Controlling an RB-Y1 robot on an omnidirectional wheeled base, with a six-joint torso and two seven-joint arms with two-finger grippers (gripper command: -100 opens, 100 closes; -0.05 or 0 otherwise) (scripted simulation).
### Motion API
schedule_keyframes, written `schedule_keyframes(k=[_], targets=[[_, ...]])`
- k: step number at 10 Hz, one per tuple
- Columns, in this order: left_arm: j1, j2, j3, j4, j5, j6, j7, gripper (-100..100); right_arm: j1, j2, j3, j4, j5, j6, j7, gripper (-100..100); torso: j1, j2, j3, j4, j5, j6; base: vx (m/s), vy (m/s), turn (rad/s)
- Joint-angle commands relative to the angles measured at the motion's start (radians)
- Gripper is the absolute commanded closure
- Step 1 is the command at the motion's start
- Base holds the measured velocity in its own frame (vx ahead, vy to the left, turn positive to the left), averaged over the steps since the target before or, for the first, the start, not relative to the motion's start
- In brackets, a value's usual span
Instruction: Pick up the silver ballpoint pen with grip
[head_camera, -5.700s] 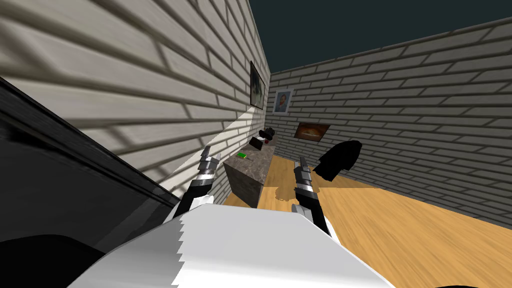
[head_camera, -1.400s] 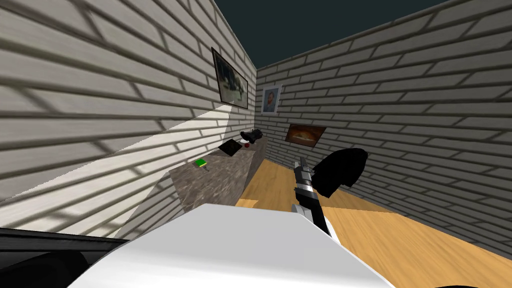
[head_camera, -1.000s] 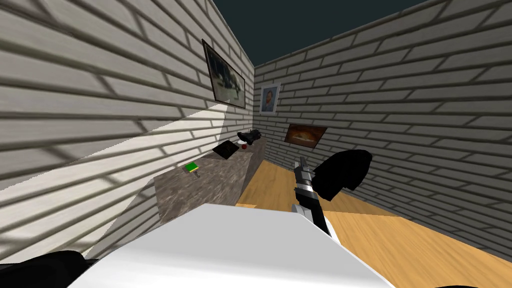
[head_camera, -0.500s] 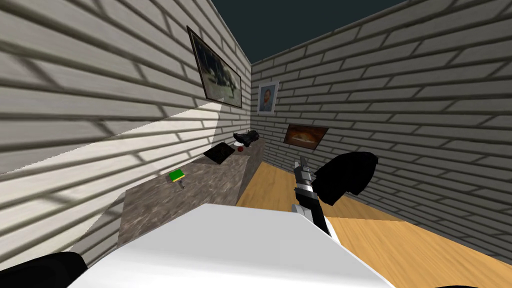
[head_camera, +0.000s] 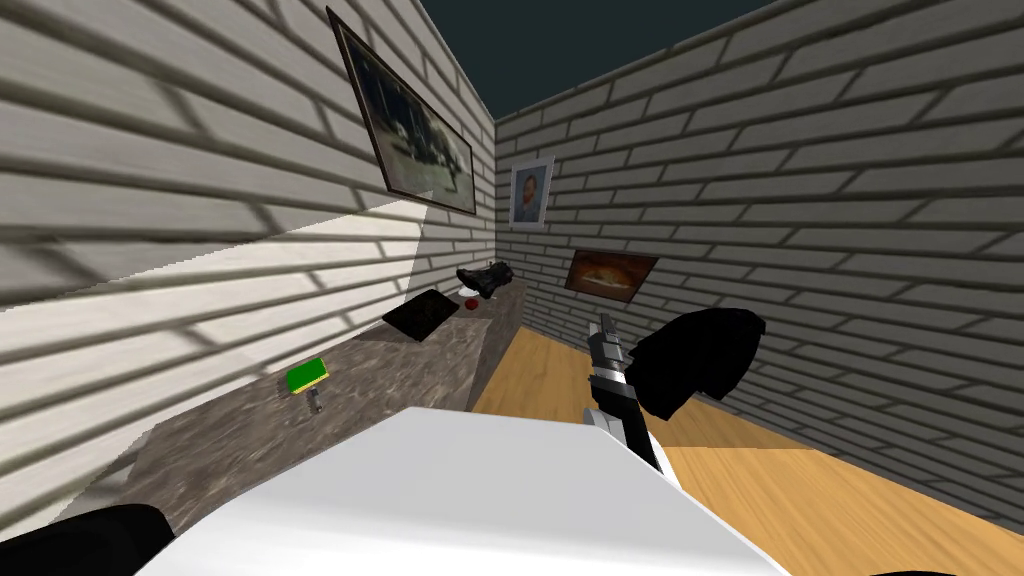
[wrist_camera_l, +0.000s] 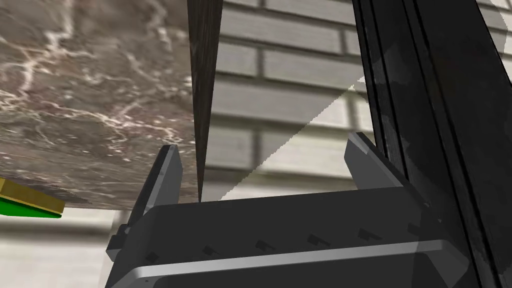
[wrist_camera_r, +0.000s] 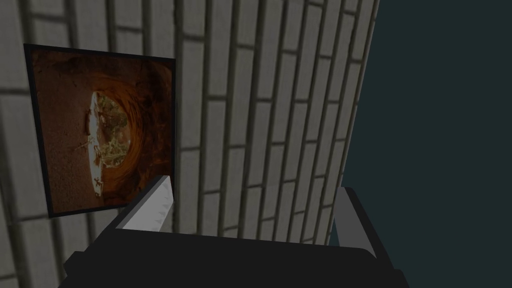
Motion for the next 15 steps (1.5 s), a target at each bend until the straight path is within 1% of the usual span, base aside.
schedule_keyframes(k=[1,3,5,6,7,8,9,10,12,14,15], targets=[[-0.006,0.037,-0.010,0.003,0.012,-0.003,0.003,-100,0.000,0.000,0.000,0.000,0.000,0.000,0.000,0,0.000,0.000,0.000,0.000,0.000,0.000,0.221,-0.048,-0.011],[-0.016,0.101,-0.037,0.004,0.040,-0.021,0.002,-100,0.000,0.000,0.000,0.000,0.000,0.000,0.000,0,0.002,0.002,0.001,0.000,0.000,0.000,0.208,-0.070,-0.051],[-0.029,0.147,-0.064,-0.003,0.060,-0.037,0.001,-100,0.000,0.000,0.000,0.000,0.000,0.000,0.000,0,-0.001,-0.001,-0.001,0.000,0.000,0.000,0.247,-0.092,-0.066],[-0.034,0.164,-0.076,-0.007,0.068,-0.044,0.000,-100,0.000,0.000,0.000,0.000,0.000,0.000,0.000,0,-0.001,-0.001,-0.001,-0.001,0.000,0.000,0.244,-0.046,-0.044],[-0.042,0.182,-0.095,-0.016,0.076,-0.052,-0.002,-100,0.000,0.000,0.000,0.000,0.000,0.000,0.000,0,0.001,-0.001,-0.001,-0.001,0.000,0.000,0.222,-0.024,-0.060],[-0.034,0.168,-0.078,-0.016,0.070,-0.041,-0.004,-100,0.000,0.000,0.000,0.000,0.000,0.000,0.000,0,0.002,0.000,0.000,0.000,0.001,0.000,0.094,-0.009,-0.015],[-0.034,0.170,-0.079,-0.017,0.071,-0.044,-0.004,0,0.000,0.000,0.000,0.000,0.000,0.000,0.000,0,0.003,0.007,0.004,0.001,0.001,-0.001,0.019,-0.002,0.000],[-0.038,0.142,-0.087,-0.004,0.079,-0.064,-0.049,-100,0.000,0.000,0.000,0.000,0.000,0.000,0.000,0,0.004,0.013,0.007,0.003,0.001,-0.001,0.085,0.030,0.091],[-0.041,0.113,-0.095,0.009,0.087,-0.085,-0.094,-100,0.000,0.000,0.000,0.000,0.000,0.000,0.000,0,0.008,0.011,0.006,0.002,0.002,-0.002,0.082,0.023,0.100],[-0.045,0.085,-0.103,0.023,0.095,-0.106,-0.139,-100,0.000,0.000,0.000,0.000,0.000,0.000,0.000,0,0.003,0.015,0.009,0.003,0.001,-0.002,0.026,-0.029,0.088],[-0.045,0.085,-0.103,0.023,0.095,-0.106,-0.139,-100,0.000,0.000,0.000,0.000,0.000,0.000,0.000,0,0.003,0.016,0.009,0.003,0.001,-0.002,0.015,-0.016,0.049]])
